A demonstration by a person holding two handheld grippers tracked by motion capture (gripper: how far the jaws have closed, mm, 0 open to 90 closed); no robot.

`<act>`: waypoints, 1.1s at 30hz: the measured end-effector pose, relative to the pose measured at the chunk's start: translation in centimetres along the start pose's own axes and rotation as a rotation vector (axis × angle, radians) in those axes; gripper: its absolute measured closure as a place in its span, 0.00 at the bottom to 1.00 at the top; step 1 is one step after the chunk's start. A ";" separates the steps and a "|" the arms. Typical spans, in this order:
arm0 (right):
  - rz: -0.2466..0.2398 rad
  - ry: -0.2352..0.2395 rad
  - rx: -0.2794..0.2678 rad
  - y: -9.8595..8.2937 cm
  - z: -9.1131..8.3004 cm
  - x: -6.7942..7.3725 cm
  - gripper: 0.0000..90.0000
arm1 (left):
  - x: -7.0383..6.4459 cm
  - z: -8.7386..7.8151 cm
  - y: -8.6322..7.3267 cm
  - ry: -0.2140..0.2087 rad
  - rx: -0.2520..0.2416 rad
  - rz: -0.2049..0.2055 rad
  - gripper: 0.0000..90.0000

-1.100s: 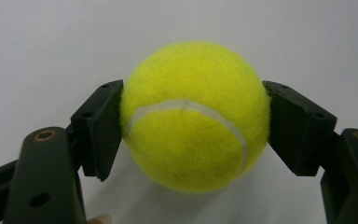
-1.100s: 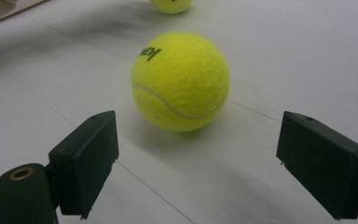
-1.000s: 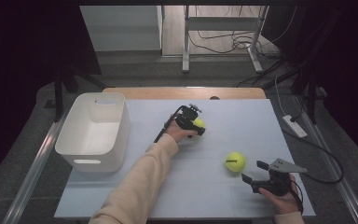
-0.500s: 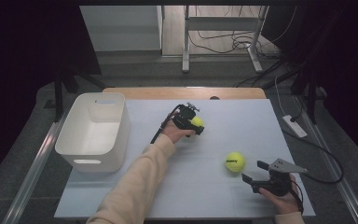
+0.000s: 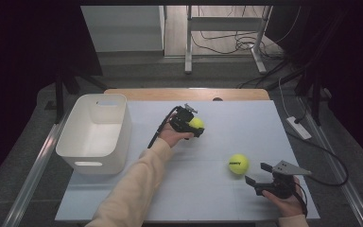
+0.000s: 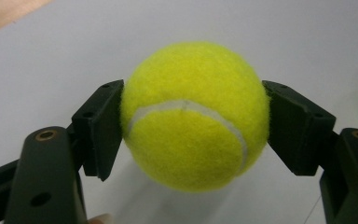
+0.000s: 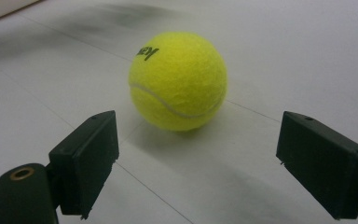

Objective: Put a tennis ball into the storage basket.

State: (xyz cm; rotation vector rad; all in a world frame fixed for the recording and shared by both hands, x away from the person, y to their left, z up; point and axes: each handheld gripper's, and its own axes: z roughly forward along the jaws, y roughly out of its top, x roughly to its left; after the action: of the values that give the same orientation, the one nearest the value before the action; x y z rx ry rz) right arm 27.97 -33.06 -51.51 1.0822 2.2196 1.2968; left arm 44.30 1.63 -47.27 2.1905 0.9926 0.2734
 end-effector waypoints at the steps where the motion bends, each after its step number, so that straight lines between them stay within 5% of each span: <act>1: 0.000 0.000 0.001 0.0 0.0 0.0 0.14 | 0.0 -0.2 0.0 0.000 -0.006 0.001 0.30; 33: -0.005 -0.005 -0.002 0.1 0.0 0.1 0.14 | -0.2 -3.5 -0.7 0.018 -0.096 0.013 0.30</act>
State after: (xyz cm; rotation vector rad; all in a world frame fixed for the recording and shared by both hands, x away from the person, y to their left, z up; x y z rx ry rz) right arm 27.95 -32.98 -51.43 1.0774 2.2157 1.2926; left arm 42.20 3.60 -45.16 2.1115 0.9552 0.3409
